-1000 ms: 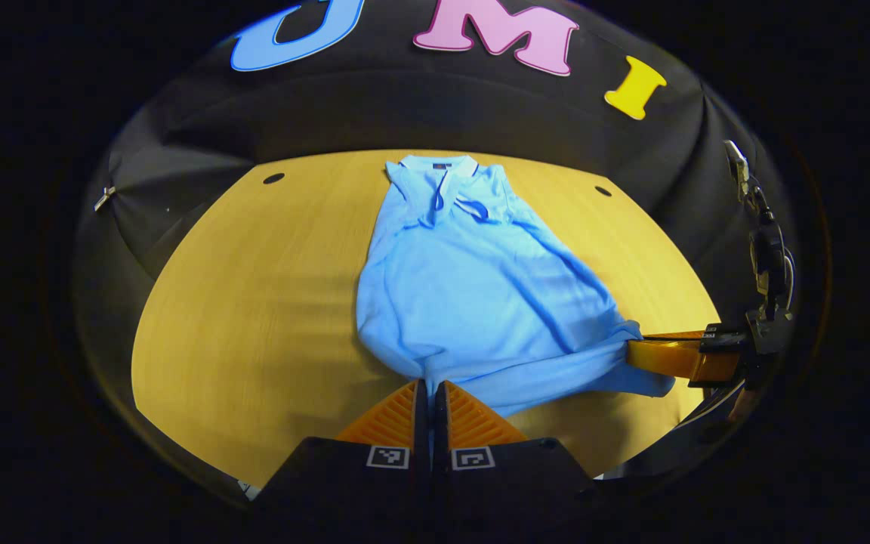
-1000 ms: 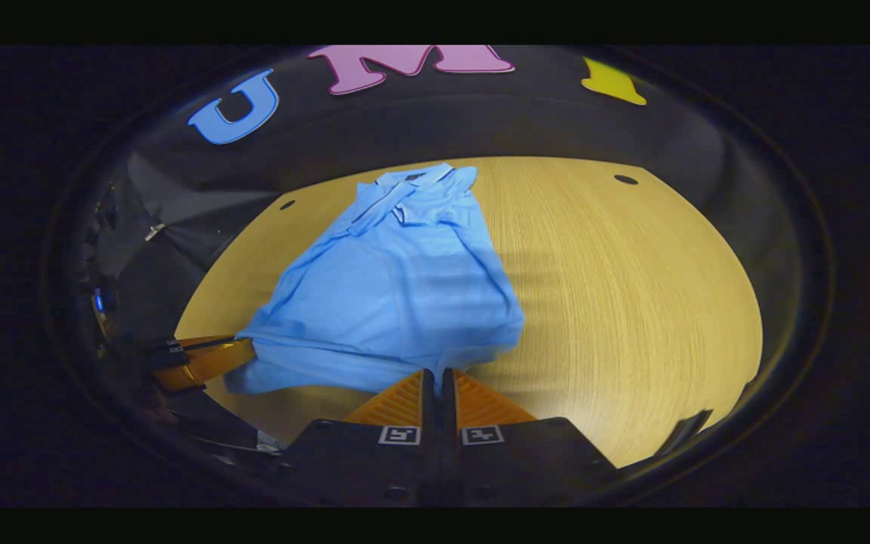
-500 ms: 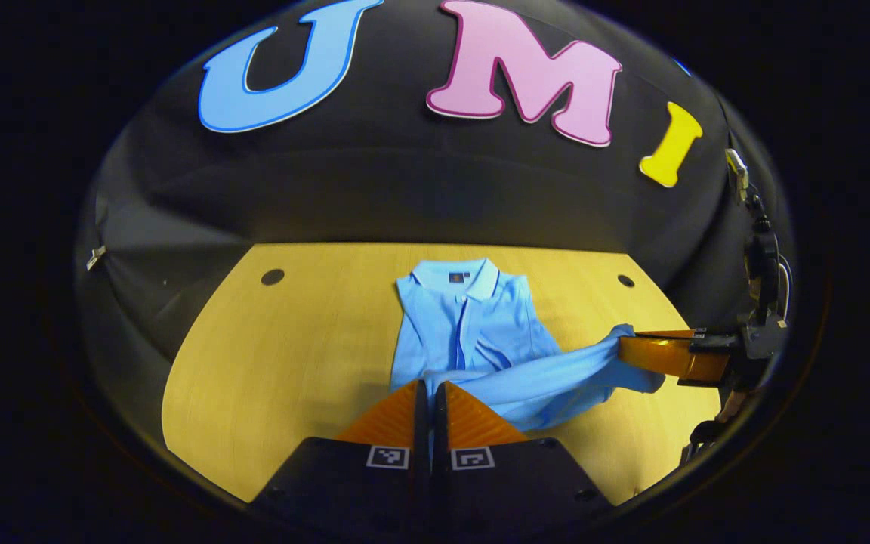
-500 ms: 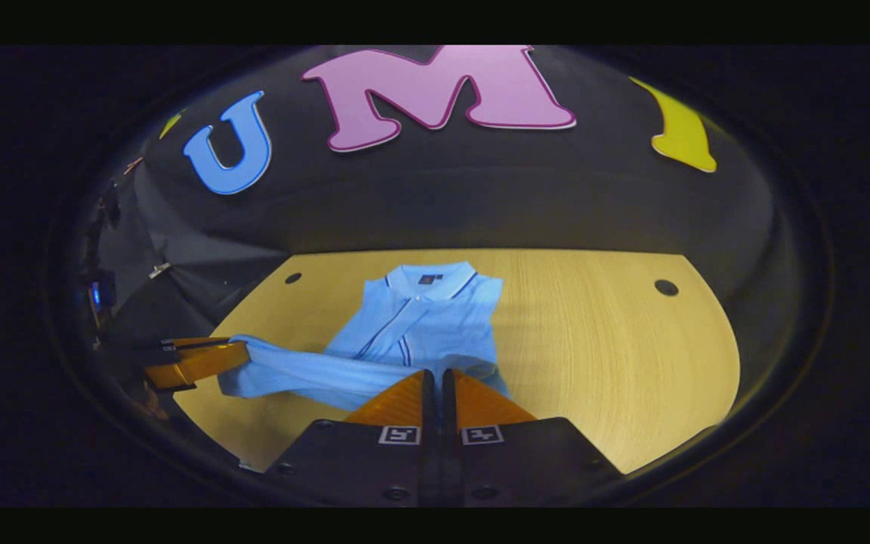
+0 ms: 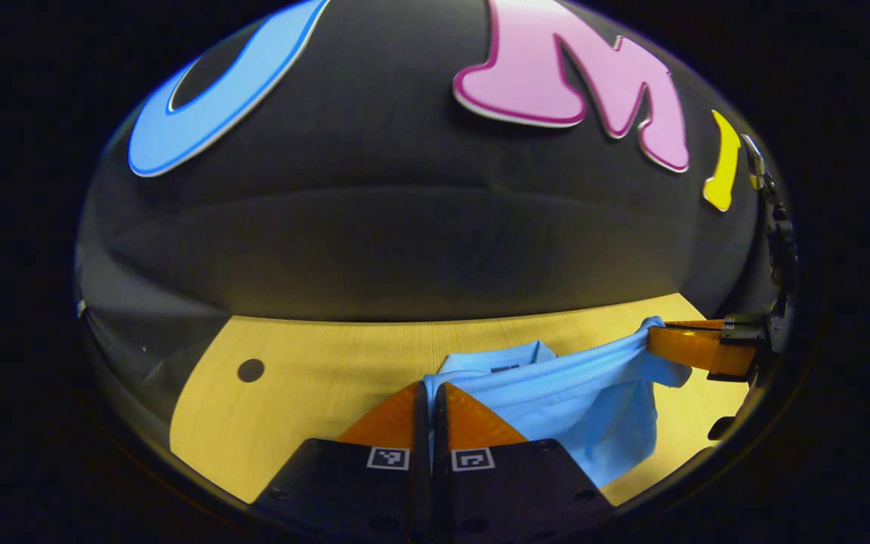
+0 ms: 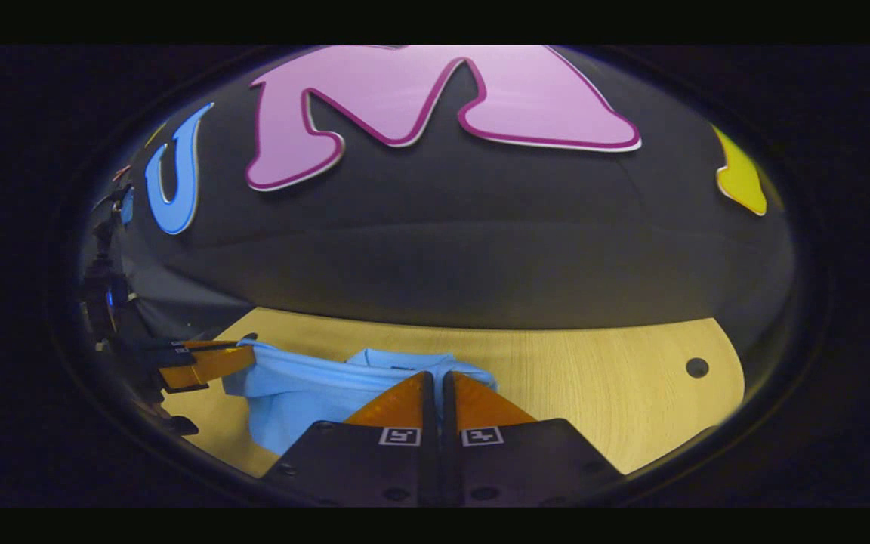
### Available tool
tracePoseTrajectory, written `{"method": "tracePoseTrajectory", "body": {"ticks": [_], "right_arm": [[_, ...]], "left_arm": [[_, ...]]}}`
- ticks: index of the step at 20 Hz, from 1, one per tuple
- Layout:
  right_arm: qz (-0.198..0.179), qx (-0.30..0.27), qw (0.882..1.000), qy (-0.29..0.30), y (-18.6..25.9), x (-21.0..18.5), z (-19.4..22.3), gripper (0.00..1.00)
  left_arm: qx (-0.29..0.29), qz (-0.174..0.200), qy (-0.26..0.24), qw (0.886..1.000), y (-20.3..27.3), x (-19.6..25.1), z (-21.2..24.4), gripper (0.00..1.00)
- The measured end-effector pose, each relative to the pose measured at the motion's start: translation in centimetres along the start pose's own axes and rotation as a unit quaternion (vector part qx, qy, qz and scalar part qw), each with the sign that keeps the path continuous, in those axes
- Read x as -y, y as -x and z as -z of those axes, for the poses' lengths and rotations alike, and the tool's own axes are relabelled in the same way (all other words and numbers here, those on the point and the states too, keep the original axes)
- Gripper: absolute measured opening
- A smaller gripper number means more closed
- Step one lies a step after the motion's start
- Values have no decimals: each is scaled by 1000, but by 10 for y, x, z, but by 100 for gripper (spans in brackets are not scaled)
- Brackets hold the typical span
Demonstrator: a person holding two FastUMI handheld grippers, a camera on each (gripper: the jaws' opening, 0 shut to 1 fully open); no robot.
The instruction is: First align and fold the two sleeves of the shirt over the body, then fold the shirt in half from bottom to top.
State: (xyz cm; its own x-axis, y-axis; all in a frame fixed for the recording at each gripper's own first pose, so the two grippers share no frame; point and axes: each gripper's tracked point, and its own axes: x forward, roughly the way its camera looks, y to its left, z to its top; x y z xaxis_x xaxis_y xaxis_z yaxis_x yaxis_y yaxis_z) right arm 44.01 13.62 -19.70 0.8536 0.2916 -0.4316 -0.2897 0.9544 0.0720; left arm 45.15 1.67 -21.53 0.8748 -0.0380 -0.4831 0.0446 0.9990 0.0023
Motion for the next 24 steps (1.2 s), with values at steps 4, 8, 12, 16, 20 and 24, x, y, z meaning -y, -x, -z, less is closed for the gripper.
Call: {"method": "tracePoseTrajectory", "body": {"ticks": [4, 8, 12, 16, 20, 24], "right_arm": [[27, -1, 1000, -12, -71, 25, 18, 0], [62, -16, 998, -15, -99, 41, 35, 5], [62, -26, 997, -42, -91, 35, 42, 34], [73, 10, 997, -29, -33, 37, 22, 84], [114, 52, 992, -12, 46, 29, 5, 99], [142, 88, 986, -12, 156, 8, -28, 99]], "left_arm": [[6, 19, 16, 1000, -86, -8, 11, 6], [16, 32, 5, 999, -113, -2, 15, 11], [10, 18, -19, 1000, -94, 5, 14, 37], [82, 2, -23, 996, -30, 4, -17, 97], [137, -16, -18, 990, 68, 10, -36, 96], [141, -16, 28, 989, 169, 6, -38, 96]]}}
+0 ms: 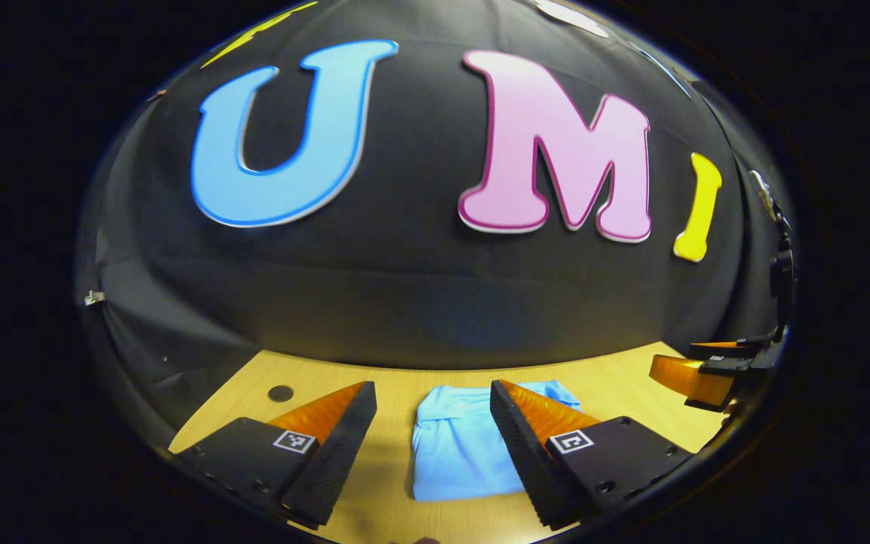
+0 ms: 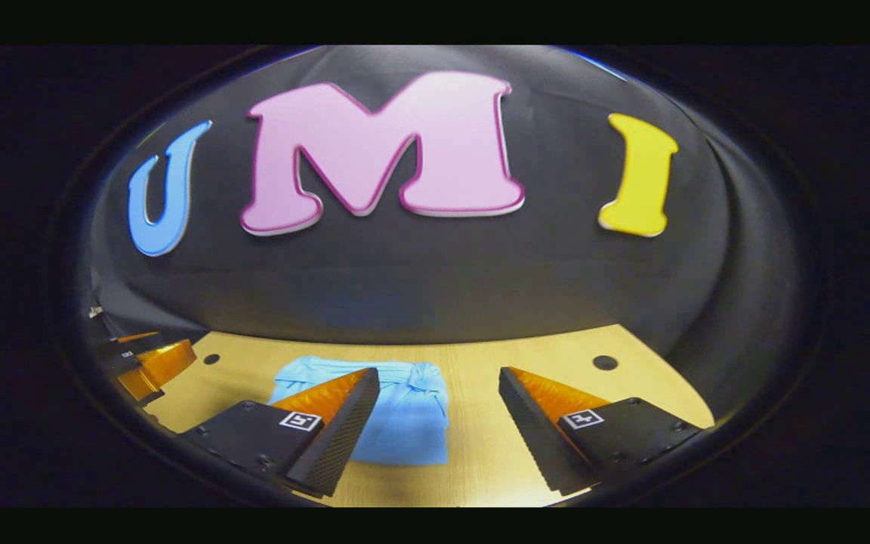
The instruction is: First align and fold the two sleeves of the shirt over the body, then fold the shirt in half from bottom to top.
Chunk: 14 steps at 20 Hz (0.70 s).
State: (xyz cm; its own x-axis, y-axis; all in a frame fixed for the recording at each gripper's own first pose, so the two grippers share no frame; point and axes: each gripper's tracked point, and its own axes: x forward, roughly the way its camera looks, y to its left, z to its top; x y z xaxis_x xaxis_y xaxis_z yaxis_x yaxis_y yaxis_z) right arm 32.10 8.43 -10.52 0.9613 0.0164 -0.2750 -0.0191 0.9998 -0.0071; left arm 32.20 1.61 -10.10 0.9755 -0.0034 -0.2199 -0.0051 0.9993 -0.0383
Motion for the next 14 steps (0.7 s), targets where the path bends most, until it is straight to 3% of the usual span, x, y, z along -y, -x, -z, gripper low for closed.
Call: {"method": "tracePoseTrajectory", "body": {"ticks": [2, 5, 7, 14], "right_arm": [[1, 20, 1000, -12, 47, -3, -22, 99], [-32, 34, 999, -25, 122, -14, -47, 99], [-20, 51, 998, -10, 171, -9, -56, 99], [-49, 68, 996, -15, 323, -41, -28, 98]], "left_arm": [[16, 7, 22, 1000, 48, -3, -22, 97], [36, 25, 33, 998, 117, -4, -45, 97], [43, 26, 25, 998, 160, -9, -53, 97], [55, 40, 32, 997, 305, 18, -38, 97]]}}
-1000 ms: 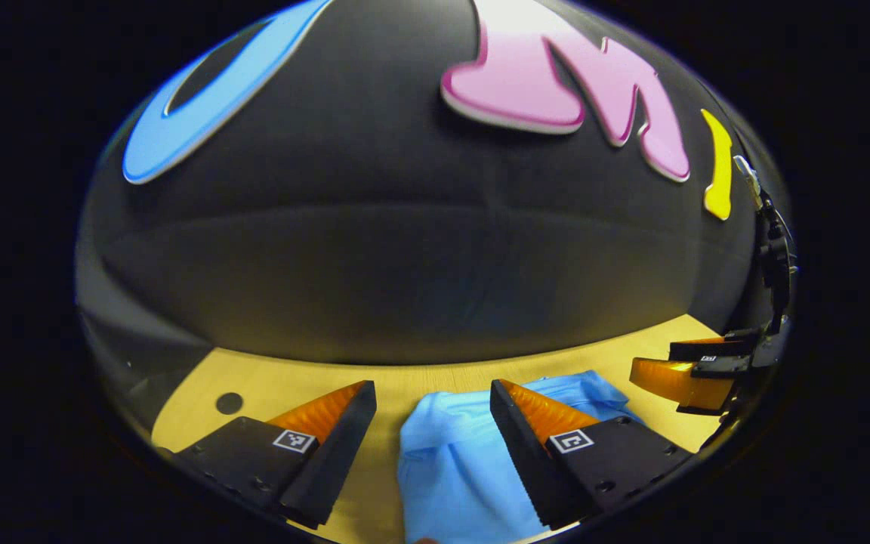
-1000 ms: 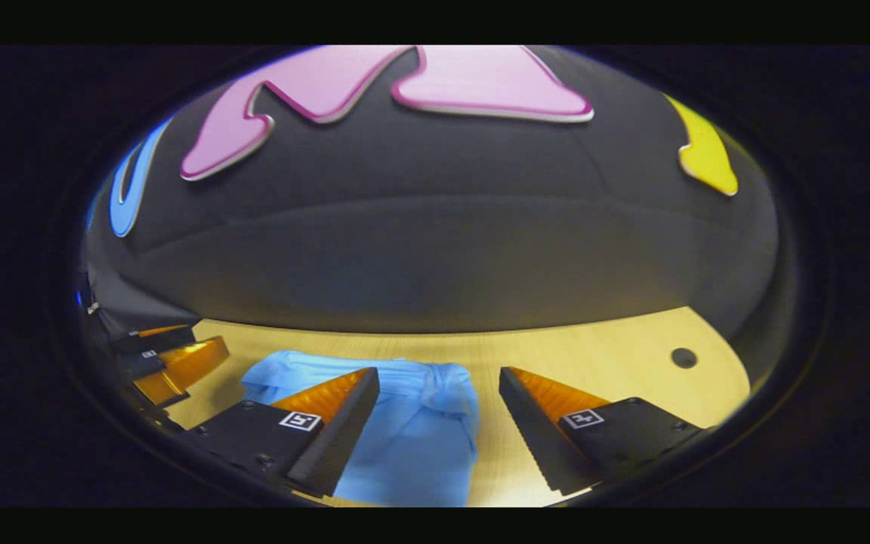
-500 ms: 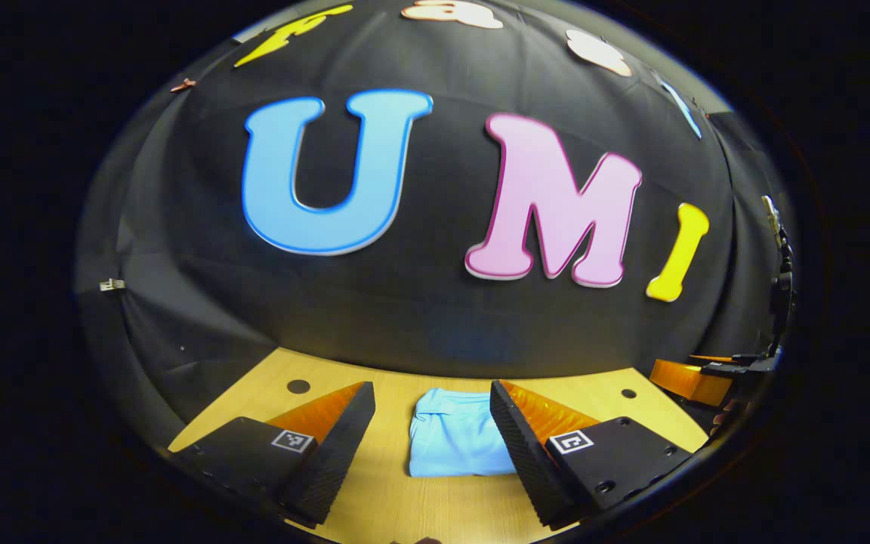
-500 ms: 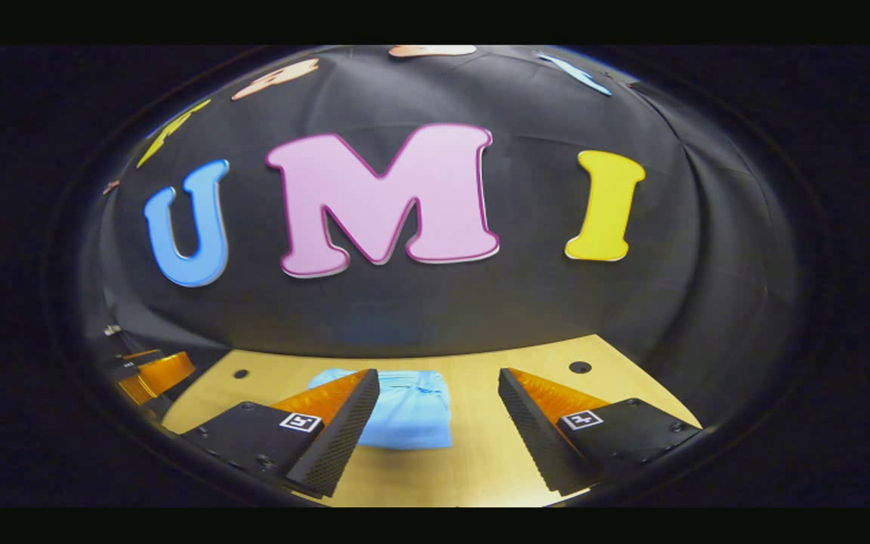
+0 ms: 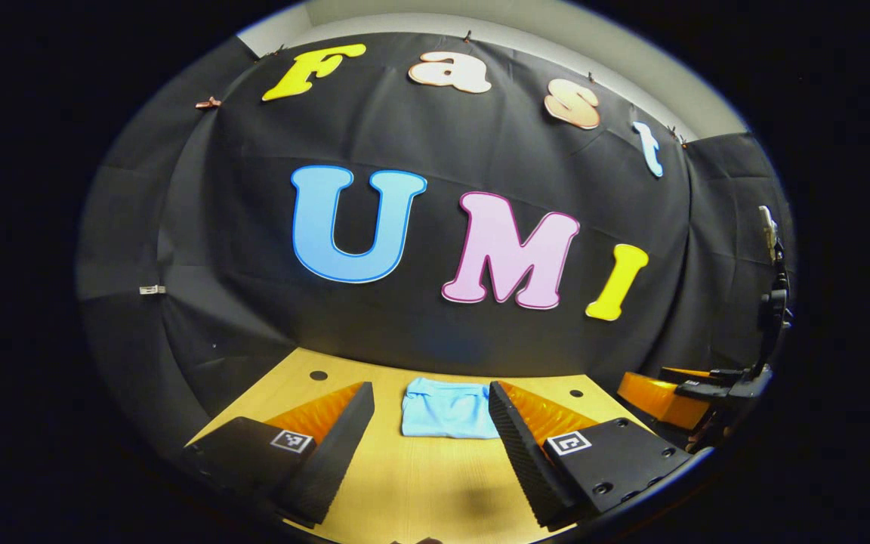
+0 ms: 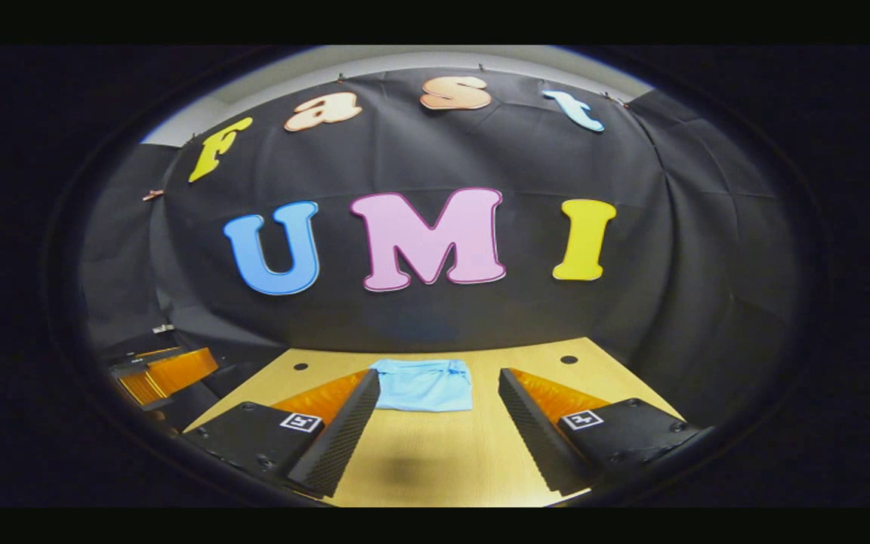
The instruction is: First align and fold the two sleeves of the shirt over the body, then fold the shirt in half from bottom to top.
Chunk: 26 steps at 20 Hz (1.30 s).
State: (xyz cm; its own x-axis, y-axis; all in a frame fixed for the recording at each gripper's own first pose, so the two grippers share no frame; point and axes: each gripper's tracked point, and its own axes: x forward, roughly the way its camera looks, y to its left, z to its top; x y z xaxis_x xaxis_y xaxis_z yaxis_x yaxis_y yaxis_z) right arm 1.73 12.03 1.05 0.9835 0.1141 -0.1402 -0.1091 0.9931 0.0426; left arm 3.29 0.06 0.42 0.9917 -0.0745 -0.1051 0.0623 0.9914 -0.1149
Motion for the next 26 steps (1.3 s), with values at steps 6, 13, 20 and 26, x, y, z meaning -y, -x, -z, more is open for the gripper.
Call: {"method": "tracePoseTrajectory", "body": {"ticks": [6, 13, 20, 26], "right_arm": [[-14, 9, 1000, 16, 72, -15, -8, 99], [-5, 39, 999, 13, 124, -16, -9, 99], [14, 22, 1000, 11, 127, 5, 8, 99], [23, 23, 999, 6, 121, 15, 5, 99]], "left_arm": [[14, 5, -11, 1000, 88, 18, 13, 97], [16, 11, -33, 999, 124, 4, 24, 97], [24, 17, -39, 999, 114, 6, 16, 97], [19, 29, -47, 998, 102, 14, 14, 97]]}}
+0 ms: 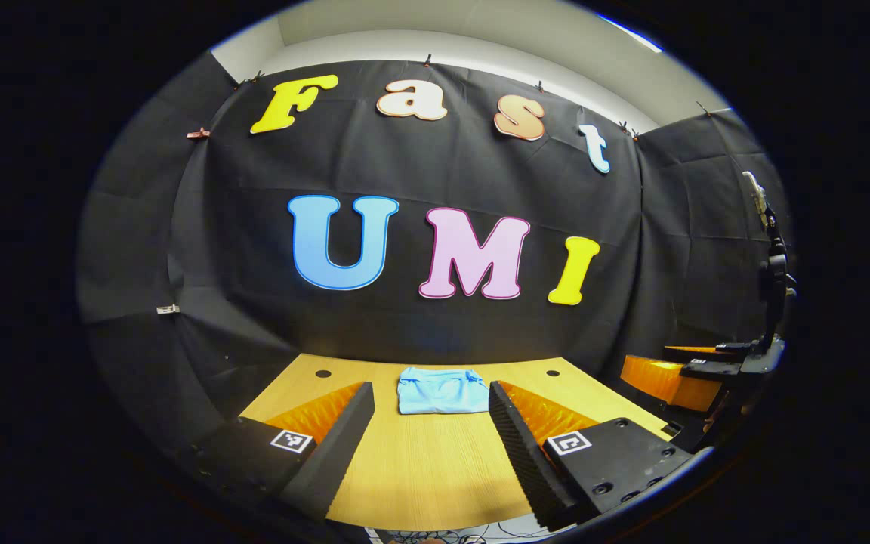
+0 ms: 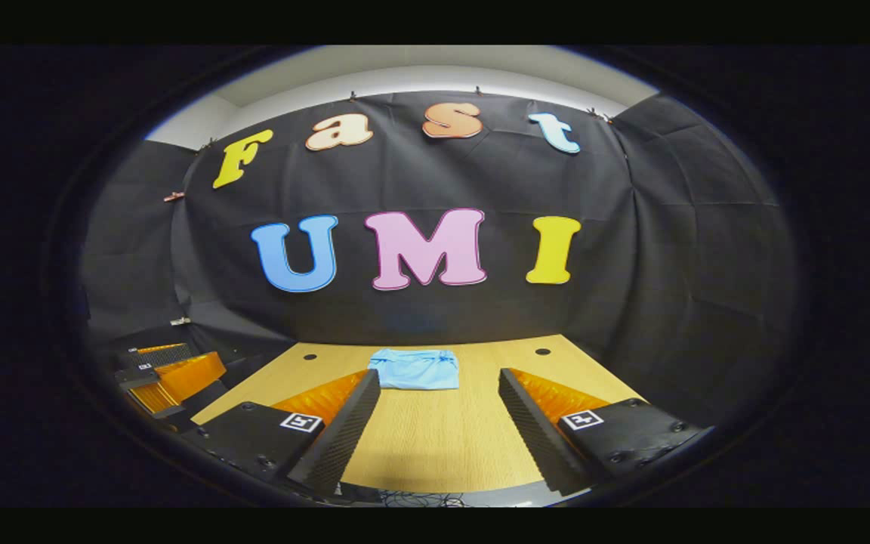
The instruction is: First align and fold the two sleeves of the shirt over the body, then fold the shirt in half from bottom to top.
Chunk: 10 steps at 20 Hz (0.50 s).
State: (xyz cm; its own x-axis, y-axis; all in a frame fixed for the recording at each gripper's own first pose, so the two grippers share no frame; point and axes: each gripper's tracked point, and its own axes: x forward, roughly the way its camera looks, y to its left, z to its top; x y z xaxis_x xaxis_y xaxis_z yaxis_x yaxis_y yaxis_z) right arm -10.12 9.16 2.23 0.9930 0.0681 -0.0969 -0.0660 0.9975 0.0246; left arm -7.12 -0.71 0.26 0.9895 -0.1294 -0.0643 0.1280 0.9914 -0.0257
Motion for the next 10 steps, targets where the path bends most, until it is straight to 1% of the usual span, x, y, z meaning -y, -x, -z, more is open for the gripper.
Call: {"method": "tracePoseTrajectory", "body": {"ticks": [10], "right_arm": [[5, -9, 1000, -4, -4, 8, 4, 98]], "left_arm": [[-3, -2, 0, 1000, -7, -2, 0, 97]]}}
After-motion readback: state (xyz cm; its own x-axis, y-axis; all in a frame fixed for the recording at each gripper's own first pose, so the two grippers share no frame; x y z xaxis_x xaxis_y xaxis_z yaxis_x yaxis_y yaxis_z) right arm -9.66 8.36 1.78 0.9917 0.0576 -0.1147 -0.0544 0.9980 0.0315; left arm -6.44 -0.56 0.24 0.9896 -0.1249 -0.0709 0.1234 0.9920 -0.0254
